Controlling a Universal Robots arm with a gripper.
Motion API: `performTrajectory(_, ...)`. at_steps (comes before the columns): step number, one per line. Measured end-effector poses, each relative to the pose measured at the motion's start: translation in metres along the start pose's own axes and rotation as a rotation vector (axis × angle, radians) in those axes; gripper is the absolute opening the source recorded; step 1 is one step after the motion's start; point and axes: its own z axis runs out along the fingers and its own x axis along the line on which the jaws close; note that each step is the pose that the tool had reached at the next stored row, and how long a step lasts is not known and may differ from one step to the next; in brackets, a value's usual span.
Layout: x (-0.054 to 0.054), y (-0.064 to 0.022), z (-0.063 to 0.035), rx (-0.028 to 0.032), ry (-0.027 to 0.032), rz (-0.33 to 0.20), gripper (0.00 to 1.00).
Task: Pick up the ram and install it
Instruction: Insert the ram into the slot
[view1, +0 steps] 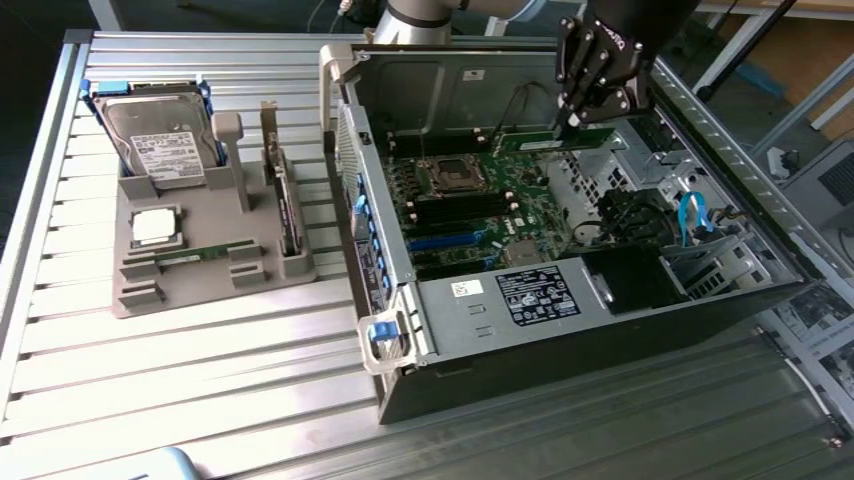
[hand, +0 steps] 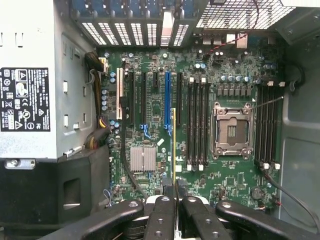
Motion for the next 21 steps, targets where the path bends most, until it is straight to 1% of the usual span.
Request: performTrajectory(21,0.0,0.0114,0.0144,0.0,-0.0001,0.0,0.12)
